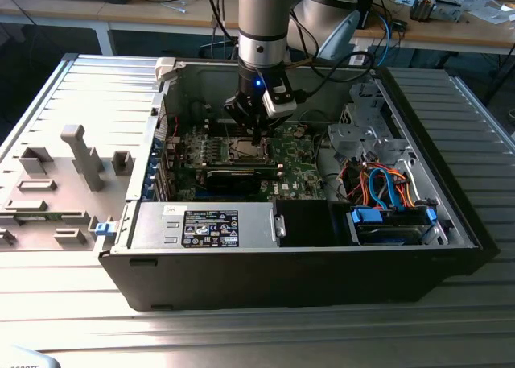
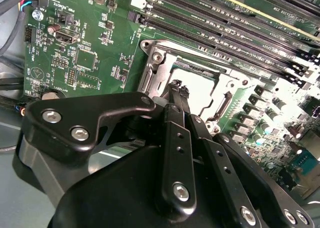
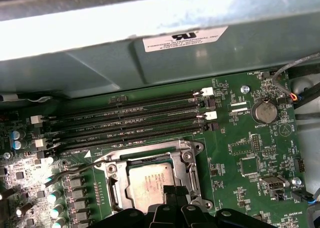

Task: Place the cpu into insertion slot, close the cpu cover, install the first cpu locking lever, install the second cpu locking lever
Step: 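Install the first cpu locking lever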

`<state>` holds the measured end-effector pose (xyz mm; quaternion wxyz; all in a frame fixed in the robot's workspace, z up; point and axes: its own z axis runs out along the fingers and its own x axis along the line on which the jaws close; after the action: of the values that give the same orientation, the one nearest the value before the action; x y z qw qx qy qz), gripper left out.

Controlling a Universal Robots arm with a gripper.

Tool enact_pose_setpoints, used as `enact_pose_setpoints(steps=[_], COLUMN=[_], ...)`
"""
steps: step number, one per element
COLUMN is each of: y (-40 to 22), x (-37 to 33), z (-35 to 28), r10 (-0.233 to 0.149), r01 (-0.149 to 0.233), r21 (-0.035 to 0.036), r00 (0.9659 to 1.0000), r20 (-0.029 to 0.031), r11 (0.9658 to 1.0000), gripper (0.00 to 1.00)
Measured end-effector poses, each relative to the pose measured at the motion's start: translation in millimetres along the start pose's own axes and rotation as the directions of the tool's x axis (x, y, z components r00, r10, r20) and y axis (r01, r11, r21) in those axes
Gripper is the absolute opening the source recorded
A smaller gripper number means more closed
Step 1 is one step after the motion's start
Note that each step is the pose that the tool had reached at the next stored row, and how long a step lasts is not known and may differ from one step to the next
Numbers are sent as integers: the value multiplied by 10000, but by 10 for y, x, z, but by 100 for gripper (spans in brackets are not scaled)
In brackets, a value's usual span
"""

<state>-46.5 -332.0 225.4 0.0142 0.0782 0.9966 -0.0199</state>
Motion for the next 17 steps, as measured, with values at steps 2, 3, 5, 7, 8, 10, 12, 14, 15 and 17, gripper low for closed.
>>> enact_pose_setpoints(steps=[2, 3, 5, 7, 8, 10, 12, 14, 15, 17], y=[0, 0, 0, 0, 0, 0, 0, 0, 0, 0], x=[0, 0, 0, 0, 0, 0, 0, 0, 0, 0], z=[0, 0, 0, 0, 0, 0, 0, 0, 0, 0], r10=[-9, -12, -23, -32, -38, -47, -54, -62, -67, -76], r01=[9, 12, 23, 32, 38, 47, 54, 62, 67, 76], r21=[0, -1, -1, -1, -2, -2, -2, -2, -2, -3], r00=[10000, 10000, 10000, 10000, 10000, 10000, 10000, 10000, 10000, 10000], r20=[0, 1, 1, 1, 1, 1, 2, 2, 2, 3], r11=[10000, 10000, 10000, 10000, 10000, 10000, 10000, 10000, 10000, 10000], gripper=[11, 11, 11, 11, 11, 11, 11, 11, 11, 11])
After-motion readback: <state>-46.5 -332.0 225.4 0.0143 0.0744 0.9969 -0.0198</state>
